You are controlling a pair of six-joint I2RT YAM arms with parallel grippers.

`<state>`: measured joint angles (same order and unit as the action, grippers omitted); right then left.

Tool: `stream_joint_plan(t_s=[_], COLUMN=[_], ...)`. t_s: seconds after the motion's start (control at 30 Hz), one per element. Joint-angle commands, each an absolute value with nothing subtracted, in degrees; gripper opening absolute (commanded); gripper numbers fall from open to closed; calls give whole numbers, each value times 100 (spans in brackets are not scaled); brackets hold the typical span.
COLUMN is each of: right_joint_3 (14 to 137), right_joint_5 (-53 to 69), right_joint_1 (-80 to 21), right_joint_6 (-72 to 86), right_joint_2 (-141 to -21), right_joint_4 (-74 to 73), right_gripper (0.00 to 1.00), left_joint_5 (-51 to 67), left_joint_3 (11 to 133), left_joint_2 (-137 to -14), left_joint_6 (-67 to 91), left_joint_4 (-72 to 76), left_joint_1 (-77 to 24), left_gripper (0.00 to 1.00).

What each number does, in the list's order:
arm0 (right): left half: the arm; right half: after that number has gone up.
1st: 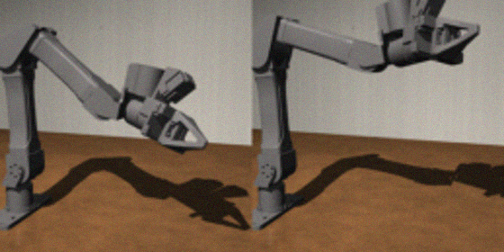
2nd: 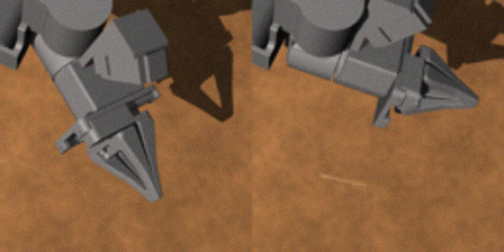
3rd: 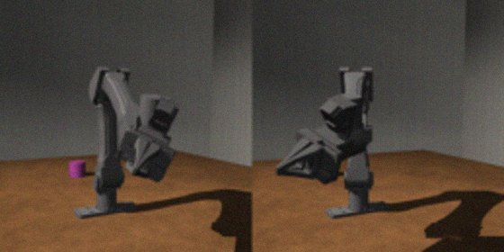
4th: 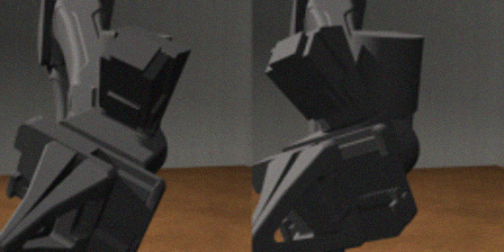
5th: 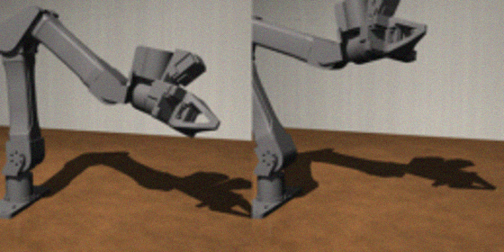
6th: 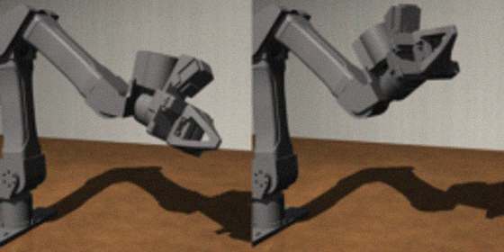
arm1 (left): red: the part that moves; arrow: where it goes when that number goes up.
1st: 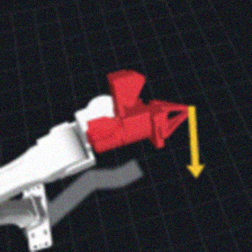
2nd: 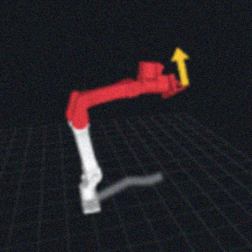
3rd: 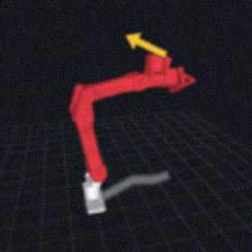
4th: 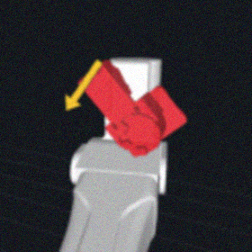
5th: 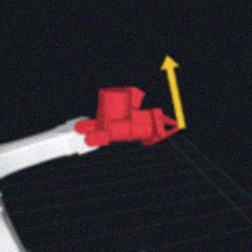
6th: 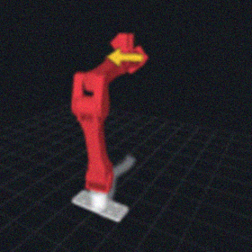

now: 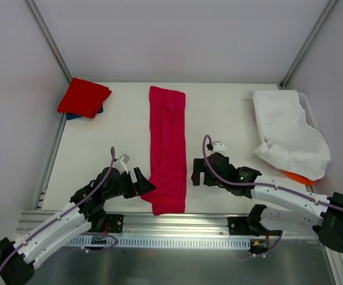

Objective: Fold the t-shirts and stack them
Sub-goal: Fold the tshirt

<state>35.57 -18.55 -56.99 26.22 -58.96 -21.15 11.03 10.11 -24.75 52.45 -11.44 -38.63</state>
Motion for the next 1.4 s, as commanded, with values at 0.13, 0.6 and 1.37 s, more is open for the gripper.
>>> stream_joint_plan(t_s=[0.13, 0.6, 1.37], right_joint_3=[3121, 2866, 2382], right_joint_5=[-1671, -783, -351], right_joint_1=[-5081, -4052, -4597], right_joint_6=[2822, 2645, 3313], right_joint_2=[-5239, -5010, -6170], right_joint_4=[-1890, -1654, -308], right_gripper=[97, 95, 55], left_joint_5=[-411, -2267, -2680], left_joint_3=[975, 1564, 2074], left_joint_2=[-3084, -4922, -5606], left_joint_6=[6485, 8314, 8781], left_joint_4=[-1116, -1283, -1793], left_joint_1=[-5665, -7585, -7743], left_gripper=[88, 86, 49])
